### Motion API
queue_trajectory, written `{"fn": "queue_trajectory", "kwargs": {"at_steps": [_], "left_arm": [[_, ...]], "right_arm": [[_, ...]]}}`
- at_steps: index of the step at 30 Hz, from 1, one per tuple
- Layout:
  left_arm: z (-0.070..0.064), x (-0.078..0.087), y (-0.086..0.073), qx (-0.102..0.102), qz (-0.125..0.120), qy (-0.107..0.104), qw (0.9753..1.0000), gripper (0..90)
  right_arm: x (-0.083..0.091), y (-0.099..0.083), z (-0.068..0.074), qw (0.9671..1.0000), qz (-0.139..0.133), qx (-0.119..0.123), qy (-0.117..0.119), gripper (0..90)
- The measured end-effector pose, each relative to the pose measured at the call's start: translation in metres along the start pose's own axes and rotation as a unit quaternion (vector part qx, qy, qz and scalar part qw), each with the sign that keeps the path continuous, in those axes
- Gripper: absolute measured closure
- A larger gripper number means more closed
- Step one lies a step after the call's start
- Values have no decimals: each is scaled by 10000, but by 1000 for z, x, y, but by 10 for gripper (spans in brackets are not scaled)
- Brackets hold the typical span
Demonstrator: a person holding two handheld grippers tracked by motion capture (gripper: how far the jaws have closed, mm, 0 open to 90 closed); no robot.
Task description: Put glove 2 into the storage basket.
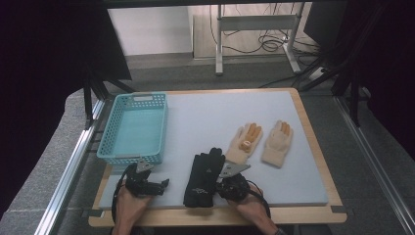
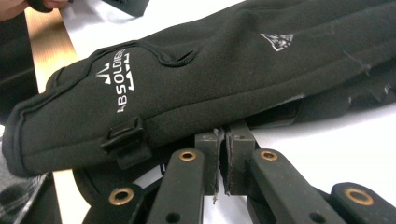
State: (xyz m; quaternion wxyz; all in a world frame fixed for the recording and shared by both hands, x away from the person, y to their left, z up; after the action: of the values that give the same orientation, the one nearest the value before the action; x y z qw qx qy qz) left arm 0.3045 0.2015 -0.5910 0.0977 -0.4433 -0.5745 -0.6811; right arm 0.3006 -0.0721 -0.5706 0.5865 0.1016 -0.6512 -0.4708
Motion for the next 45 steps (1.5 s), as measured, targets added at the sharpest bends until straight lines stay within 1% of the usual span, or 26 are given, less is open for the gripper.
{"fn": "queue_trajectory", "kwargs": {"at_steps": [2, 5, 7, 9, 11, 12, 15, 17, 19, 21, 24, 27, 29, 30, 31, 34, 35, 36, 38, 39, 41, 45], "left_arm": [[1, 0, 0, -31, -24, -46, 10000, 0], [2, 0, -1, -27, -36, -74, 10000, 0], [2, 0, -1, -24, -41, -77, 10000, 0], [2, 0, -1, -18, -55, -68, 10000, 0], [2, -1, -1, -6, -75, -59, 10000, 0], [2, -1, -2, 7, -88, -50, 9999, 0], [1, 0, -2, 20, -110, -42, 9999, 0], [1, 0, -2, 22, -119, -32, 9999, 0], [1, 0, -2, 44, -142, -35, 9999, 0], [1, 0, -2, 50, -139, -32, 9999, 0], [1, -1, -2, 58, -134, -24, 9999, 0], [1, -1, -2, 76, -133, -21, 9999, 0], [1, -1, -2, 95, -133, -18, 9999, 0], [1, -1, -2, 95, -133, -18, 9999, 0], [1, -1, -2, 103, -136, -14, 9999, 0], [1, -1, -2, 112, -139, -9, 9998, 0], [1, -1, -2, 113, -141, -10, 9998, 1], [1, -1, -2, 116, -142, -9, 9998, 1], [1, -1, -2, 124, -145, -7, 9998, 3], [1, -1, -2, 127, -149, -5, 9998, 5], [1, 0, -2, 132, -154, -6, 9998, 7], [2, 0, -2, 138, -164, 0, 9998, 18]], "right_arm": [[-6, 4, 2, 10000, -22, 6, -9, 845], [-16, 11, 6, 10000, -54, 29, 42, 838], [-19, 13, 6, 10000, -48, 43, 49, 830], [-16, 14, 6, 9999, -23, 140, 51, 803], [-8, 12, 5, 9998, -27, 172, 30, 779], [-3, 11, 2, 9998, -61, 183, -31, 770], [16, 6, -11, 9997, -151, 61, -200, 718], [29, 0, -25, 9990, -177, 15, -420, 681], [40, -5, -36, 9980, -204, -70, -594, 646], [52, -12, -50, 9958, -264, -138, -861, 606], [67, -22, -66, 9921, -301, -222, -1196, 545], [79, -33, -82, 9888, -285, -342, -1425, 477], [84, -40, -89, 9865, -249, -370, -1574, 444], [84, -40, -89, 9865, -249, -370, -1574, 444], [88, -46, -96, 9840, -214, -397, -1725, 406], [90, -51, -102, 9822, -208, -427, -1817, 351], [89, -53, -104, 9816, -157, -461, -1847, 334], [87, -54, -104, 9817, -118, -475, -1838, 328], [87, -53, -104, 9807, -107, -436, -1902, 306], [87, -54, -105, 9804, -101, -472, -1909, 294], [87, -54, -105, 9805, -104, -495, -1897, 289], [86, -55, -105, 9795, -132, -512, -1941, 282]]}}
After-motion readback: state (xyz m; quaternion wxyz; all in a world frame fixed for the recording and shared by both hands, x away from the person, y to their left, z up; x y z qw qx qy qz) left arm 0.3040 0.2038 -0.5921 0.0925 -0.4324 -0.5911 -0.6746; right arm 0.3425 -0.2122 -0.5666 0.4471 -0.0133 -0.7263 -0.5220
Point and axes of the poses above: each handheld gripper's, and its own axes: x roughly backward along the jaws, y roughly out of its top, z roughly to its left, the point moved 5 cm from there along -x, roughly forward along the jaws, and after that the axes turned 1 degree about -y, right-handed, at the moved point
